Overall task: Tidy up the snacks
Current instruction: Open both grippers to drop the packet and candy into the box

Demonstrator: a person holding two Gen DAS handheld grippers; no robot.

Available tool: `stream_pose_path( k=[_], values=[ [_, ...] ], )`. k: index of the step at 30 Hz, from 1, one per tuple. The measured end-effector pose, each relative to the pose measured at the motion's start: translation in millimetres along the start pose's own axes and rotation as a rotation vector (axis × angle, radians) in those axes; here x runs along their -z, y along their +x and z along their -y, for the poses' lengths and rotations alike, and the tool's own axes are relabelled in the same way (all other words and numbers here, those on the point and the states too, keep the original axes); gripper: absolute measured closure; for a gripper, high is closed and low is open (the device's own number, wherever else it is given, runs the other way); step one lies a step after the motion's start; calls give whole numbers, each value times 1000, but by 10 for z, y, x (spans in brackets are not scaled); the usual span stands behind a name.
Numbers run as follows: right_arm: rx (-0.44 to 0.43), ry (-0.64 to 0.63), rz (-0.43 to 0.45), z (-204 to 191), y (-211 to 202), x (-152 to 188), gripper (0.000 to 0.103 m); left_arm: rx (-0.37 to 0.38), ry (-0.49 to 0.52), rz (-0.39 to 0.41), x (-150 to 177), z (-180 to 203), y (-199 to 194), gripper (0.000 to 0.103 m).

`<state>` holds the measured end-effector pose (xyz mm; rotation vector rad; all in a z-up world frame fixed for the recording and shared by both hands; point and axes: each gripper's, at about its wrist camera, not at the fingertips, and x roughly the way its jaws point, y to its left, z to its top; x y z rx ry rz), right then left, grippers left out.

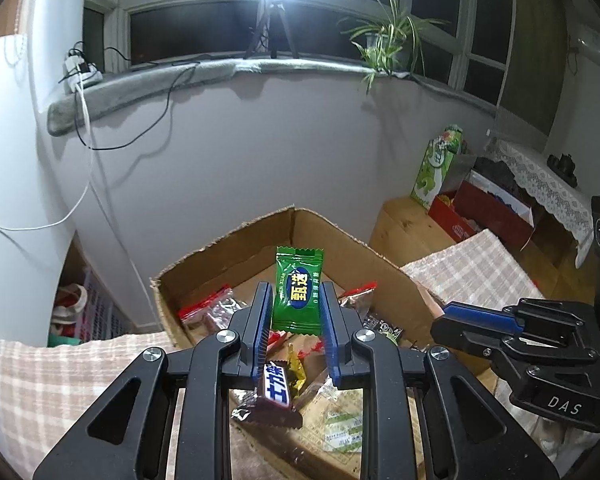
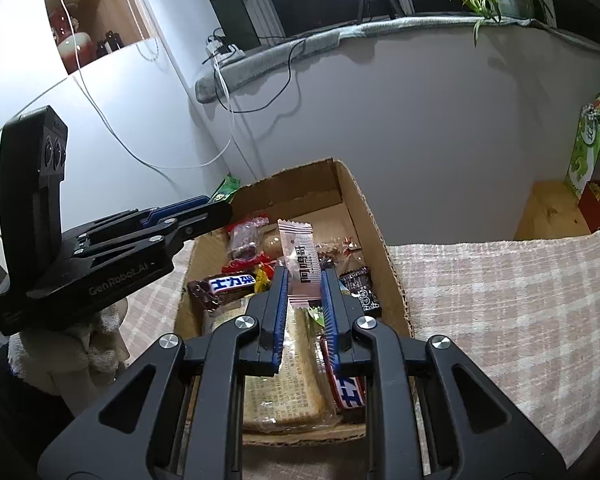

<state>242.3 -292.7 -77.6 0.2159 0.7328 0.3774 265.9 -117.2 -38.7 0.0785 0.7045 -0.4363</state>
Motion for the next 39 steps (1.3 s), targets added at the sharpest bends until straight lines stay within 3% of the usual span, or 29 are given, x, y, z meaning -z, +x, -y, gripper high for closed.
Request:
stream_pose_path(
  k=[26, 27, 28, 30, 31, 39],
  values=[
    [34, -14, -60, 96, 212, 91, 85, -3, 42, -47, 51, 111, 183, 79],
    [39, -17, -61, 92, 210, 91, 83, -4, 40, -47, 49, 112, 177, 77],
    [45, -20, -60, 88, 204, 92, 76, -5, 39, -47, 54, 114, 171, 71],
    [53, -20, -52, 79, 179, 94, 60, -10, 36, -40, 61, 110, 145, 69],
    [55, -19, -47, 78, 160, 98, 57, -8, 34, -41, 62, 106, 133, 69],
    [72, -33, -30, 35, 13, 129, 52, -13, 24, -27, 101, 110, -28, 63]
  ],
)
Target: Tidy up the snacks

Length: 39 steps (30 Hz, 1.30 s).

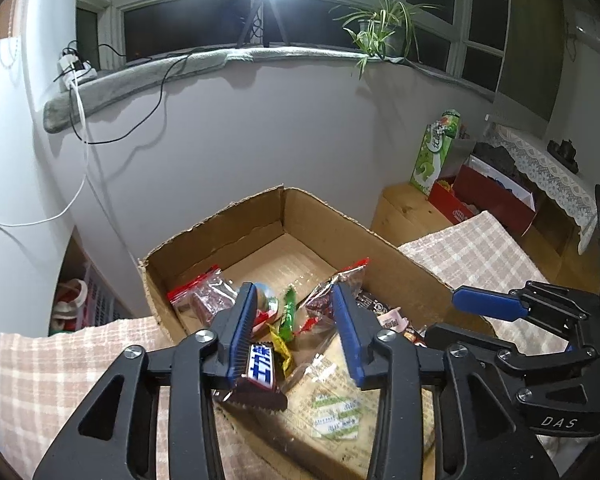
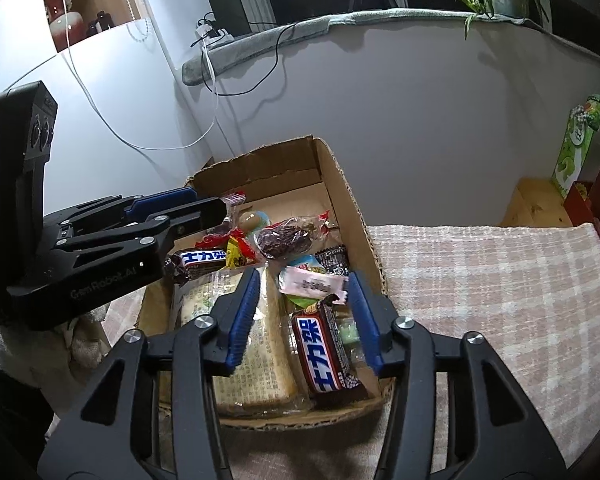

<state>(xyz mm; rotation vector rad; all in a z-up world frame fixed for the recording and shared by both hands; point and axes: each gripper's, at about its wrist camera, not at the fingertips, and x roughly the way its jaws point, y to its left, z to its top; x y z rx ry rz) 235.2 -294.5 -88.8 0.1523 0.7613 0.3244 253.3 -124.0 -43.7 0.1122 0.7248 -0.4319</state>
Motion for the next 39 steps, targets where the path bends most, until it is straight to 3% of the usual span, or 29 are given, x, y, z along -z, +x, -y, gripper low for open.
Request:
stream_pose_path(
  k=[5, 9, 11, 12, 13, 15, 23, 25, 27, 33, 39],
  values=[
    [7, -6, 7, -43, -115, 37, 52, -2, -9, 12, 44, 16, -159, 62],
    [13, -12, 18, -91, -225, 82, 52, -5, -18, 37, 104, 36, -341, 50],
    [19, -13, 28, -126, -305, 115, 51, -7, -29, 49, 147, 40, -428, 50],
    [22, -15, 33, -151, -338, 130, 44, -4, -36, 55, 177, 36, -486, 50],
    [27, -17, 42, -172, -383, 148, 31, -3, -44, 60, 204, 34, -533, 48],
    [43, -26, 69, -213, -492, 196, 23, -6, -53, 71, 268, 33, -624, 45],
    [107, -38, 112, -372, -793, 380, 22, -39, -70, 116, 558, 103, -1006, 33],
    [119, -39, 109, -395, -829, 435, 13, -52, -69, 122, 634, 135, -1093, 30],
    [135, -44, 120, -436, -877, 486, 12, -56, -92, 130, 721, 150, -1193, 23],
    [215, -67, 156, -567, -1055, 644, 12, -61, -145, 138, 904, 186, -1372, 23],
    [227, -68, 172, -630, -1145, 682, 11, -92, -138, 153, 968, 255, -1466, 22]
  ],
)
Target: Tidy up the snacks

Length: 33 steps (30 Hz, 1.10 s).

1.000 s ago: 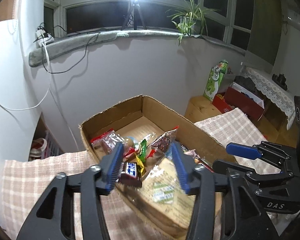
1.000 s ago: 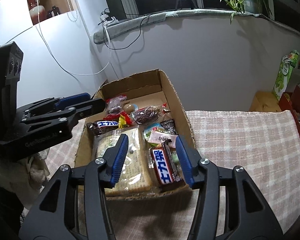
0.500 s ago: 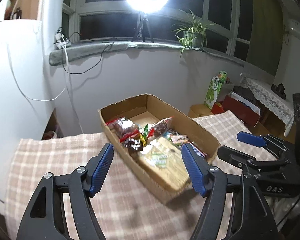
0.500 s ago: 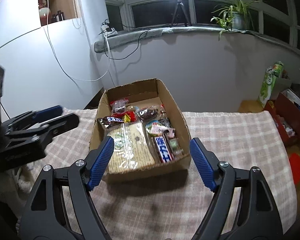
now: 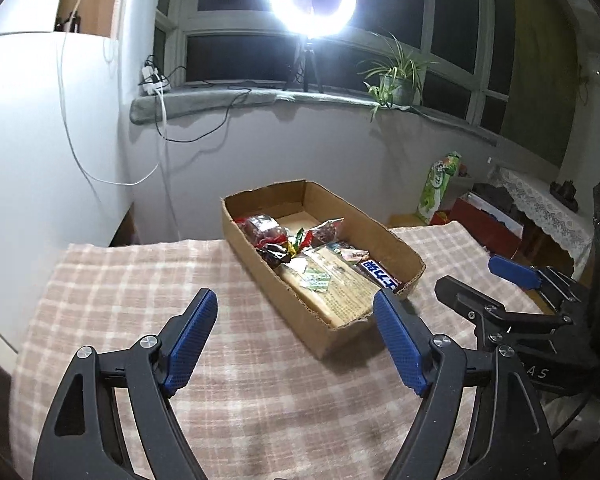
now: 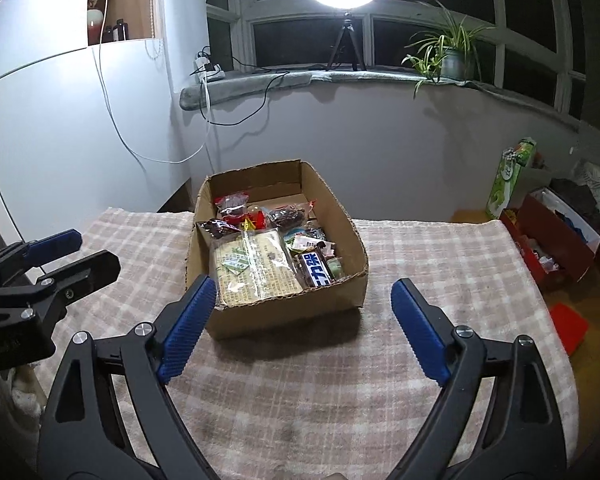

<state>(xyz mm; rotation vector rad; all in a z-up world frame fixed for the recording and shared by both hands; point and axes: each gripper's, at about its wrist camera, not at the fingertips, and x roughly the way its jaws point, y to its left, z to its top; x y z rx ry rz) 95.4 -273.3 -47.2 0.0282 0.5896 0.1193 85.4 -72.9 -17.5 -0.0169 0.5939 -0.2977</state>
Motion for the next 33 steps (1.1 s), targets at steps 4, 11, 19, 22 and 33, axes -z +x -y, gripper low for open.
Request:
stream_pose_path(
  k=[4, 11, 19, 22, 33],
  values=[
    [8, 5, 10, 11, -30, 14, 11, -2, -22, -4, 29, -34, -12, 22],
    [13, 10, 6, 19, -13, 20, 11, -14, -29, 3, 19, -62, -33, 22],
    [14, 4, 4, 1, -6, 19, 11, -13, -24, 1, 8, -54, -28, 22],
    [17, 5, 4, 3, -6, 17, 11, -20, -28, -4, 6, -57, -26, 22],
    [16, 8, 0, 8, -9, 23, 11, -30, -31, -8, 22, -32, -31, 22]
  ],
)
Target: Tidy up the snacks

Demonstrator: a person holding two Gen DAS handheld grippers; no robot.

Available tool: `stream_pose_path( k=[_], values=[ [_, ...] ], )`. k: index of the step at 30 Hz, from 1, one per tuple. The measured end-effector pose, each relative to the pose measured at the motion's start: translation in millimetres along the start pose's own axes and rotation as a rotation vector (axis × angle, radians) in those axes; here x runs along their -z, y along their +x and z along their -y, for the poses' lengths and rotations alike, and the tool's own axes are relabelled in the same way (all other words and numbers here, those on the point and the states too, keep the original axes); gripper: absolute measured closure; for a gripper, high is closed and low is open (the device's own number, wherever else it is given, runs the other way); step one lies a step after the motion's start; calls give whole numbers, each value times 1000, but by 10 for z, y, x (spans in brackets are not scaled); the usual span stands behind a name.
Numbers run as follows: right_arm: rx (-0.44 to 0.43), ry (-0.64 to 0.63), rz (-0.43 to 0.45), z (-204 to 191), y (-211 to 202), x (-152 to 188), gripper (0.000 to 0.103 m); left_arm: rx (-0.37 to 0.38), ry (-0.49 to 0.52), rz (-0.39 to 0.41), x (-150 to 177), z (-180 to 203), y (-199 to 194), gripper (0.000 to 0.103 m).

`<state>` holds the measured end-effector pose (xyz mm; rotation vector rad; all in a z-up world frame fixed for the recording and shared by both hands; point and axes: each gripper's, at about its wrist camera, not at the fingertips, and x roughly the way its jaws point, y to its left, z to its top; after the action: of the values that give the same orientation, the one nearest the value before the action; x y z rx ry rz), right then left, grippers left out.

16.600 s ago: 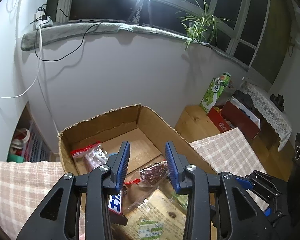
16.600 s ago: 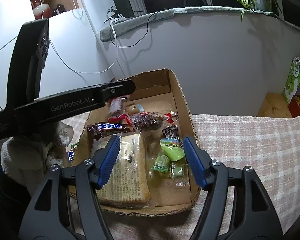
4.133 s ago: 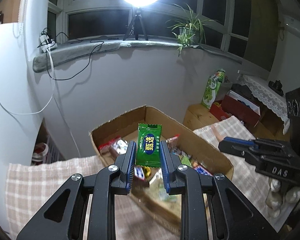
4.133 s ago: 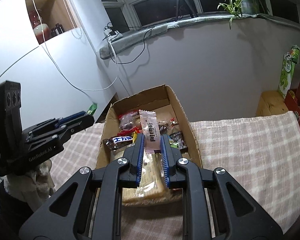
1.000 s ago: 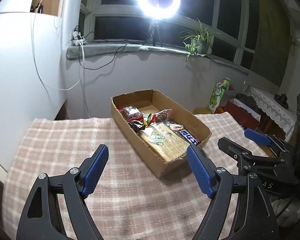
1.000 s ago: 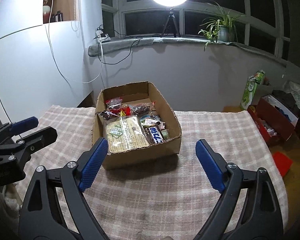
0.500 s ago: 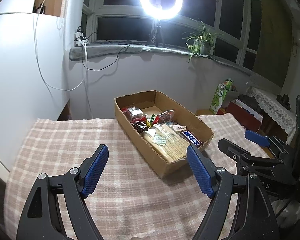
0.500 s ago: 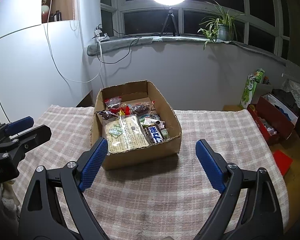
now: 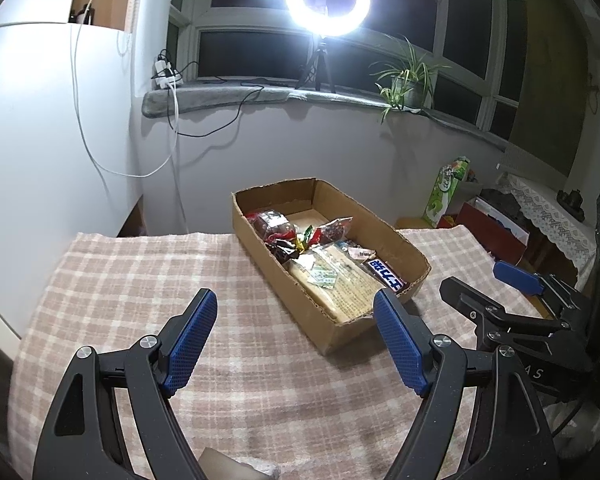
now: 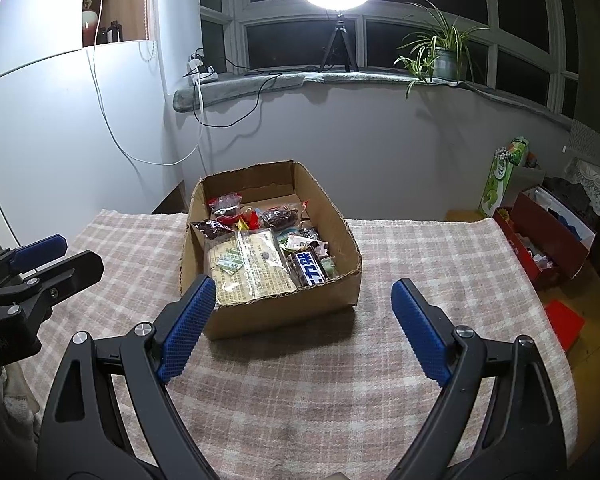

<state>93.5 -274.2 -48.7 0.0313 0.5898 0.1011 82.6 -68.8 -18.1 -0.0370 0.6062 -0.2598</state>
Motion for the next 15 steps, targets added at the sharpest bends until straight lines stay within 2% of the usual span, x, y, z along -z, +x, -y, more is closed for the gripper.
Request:
stream_pose_path(
  k=[15],
  values=[
    [0, 0, -1, 4, -2, 8, 11, -7, -6, -6, 29, 0, 8, 22]
  ],
)
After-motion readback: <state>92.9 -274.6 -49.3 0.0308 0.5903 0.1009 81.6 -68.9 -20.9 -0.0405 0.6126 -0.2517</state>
